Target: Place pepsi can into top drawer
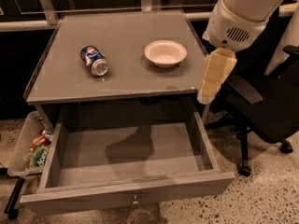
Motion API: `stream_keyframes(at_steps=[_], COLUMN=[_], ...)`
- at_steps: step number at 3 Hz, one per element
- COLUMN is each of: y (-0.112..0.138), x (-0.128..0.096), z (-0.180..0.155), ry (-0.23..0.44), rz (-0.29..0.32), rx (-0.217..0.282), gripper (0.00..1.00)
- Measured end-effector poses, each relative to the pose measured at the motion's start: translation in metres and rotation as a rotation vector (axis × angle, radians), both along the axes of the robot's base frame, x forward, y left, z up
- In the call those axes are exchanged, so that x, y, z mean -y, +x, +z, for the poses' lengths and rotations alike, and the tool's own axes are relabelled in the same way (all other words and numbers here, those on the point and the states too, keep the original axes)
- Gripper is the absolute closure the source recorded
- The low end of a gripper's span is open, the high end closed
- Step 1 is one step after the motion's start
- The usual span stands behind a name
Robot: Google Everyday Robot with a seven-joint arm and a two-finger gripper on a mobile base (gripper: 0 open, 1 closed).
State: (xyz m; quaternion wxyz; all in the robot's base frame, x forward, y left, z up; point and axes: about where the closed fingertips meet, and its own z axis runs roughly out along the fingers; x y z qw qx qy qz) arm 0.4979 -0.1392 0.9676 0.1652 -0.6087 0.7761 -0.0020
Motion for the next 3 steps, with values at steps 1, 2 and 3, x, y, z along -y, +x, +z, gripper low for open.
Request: stream_keyframes(at_steps=[1, 2, 3], y=[0.014, 0.045, 0.076], x=[-0.019, -0.057, -0.105], z=[0.002, 0.011, 0.030], ry=[0.044, 0.112, 0.144], rz=[-0.043, -0.081, -0.065], rx=[0.001, -0.001, 0.033], gripper=[0.00, 0.00, 0.00])
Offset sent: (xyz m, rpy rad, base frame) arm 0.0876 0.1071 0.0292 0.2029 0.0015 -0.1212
